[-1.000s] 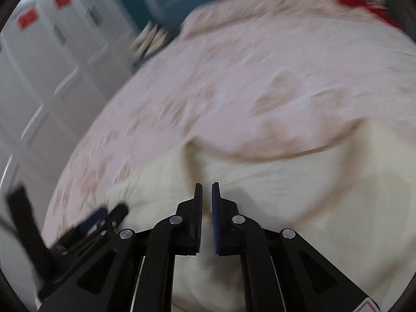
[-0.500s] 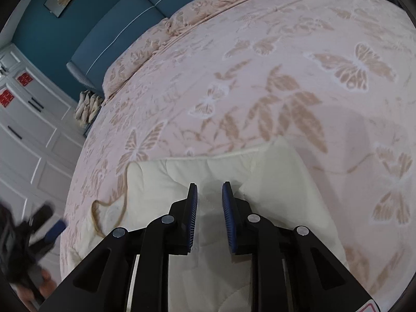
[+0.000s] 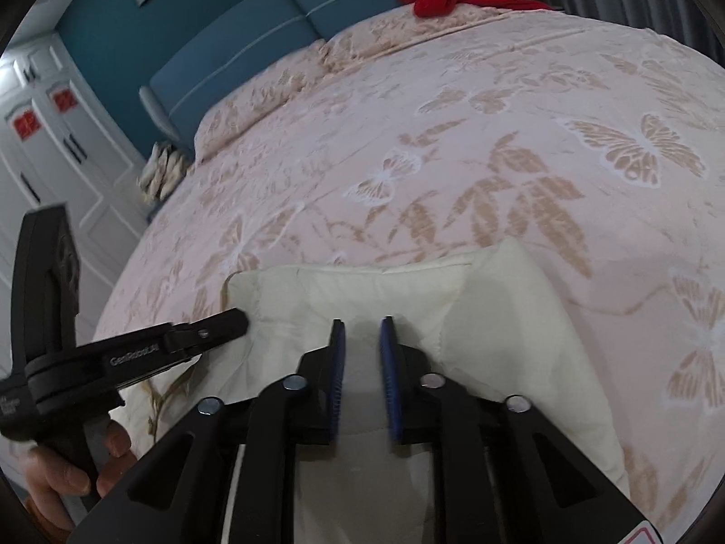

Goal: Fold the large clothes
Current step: 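Fold the hem toward the collar with both grippers and release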

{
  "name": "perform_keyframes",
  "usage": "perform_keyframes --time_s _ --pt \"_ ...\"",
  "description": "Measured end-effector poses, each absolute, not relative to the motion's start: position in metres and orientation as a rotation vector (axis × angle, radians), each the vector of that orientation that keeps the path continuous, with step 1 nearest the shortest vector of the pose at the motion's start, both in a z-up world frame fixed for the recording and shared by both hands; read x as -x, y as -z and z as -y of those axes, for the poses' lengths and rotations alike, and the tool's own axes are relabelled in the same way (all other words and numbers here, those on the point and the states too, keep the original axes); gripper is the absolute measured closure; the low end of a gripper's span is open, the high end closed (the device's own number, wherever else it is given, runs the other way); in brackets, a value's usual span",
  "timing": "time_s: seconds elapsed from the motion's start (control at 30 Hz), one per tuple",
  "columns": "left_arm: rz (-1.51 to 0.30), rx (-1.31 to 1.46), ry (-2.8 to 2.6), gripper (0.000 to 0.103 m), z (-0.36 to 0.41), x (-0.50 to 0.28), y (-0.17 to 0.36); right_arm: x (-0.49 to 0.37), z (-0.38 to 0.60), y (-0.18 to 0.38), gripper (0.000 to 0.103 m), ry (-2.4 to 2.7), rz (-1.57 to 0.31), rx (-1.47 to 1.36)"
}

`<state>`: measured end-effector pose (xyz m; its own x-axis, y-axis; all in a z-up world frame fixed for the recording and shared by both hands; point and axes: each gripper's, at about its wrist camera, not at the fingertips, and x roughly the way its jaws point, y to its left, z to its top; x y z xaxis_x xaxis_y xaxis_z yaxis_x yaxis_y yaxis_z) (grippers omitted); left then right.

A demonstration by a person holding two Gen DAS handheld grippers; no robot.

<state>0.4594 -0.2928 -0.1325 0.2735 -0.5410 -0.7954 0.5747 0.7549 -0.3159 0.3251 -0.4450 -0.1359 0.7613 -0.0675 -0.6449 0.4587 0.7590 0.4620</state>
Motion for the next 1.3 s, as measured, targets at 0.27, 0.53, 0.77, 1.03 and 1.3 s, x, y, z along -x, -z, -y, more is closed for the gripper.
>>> perform_keyframes --time_s 0.27,0.53,0.77,1.03,1.3 --pt "-1.026 0.009 0.686 0.101 0.282 -0.463 0.138 -0.331 0.461 0.150 0.103 0.367 -0.756 -0.733" --pt "-0.987 0.018 0.635 0.094 0.273 -0.456 0.141 -0.326 0.459 0.151 0.103 0.407 -0.692 -0.703" --pt "-0.880 -0.004 0.509 0.048 0.184 -0.462 0.086 -0.321 0.419 0.084 0.089 0.378 -0.652 -0.472" --pt "-0.985 -0.267 0.426 0.054 0.181 -0.486 0.135 -0.417 0.326 0.110 0.088 0.071 -0.896 -0.389" --pt "-0.907 -0.214 0.424 0.051 0.170 -0.481 0.153 -0.438 0.329 0.147 0.103 0.055 -0.948 -0.409"
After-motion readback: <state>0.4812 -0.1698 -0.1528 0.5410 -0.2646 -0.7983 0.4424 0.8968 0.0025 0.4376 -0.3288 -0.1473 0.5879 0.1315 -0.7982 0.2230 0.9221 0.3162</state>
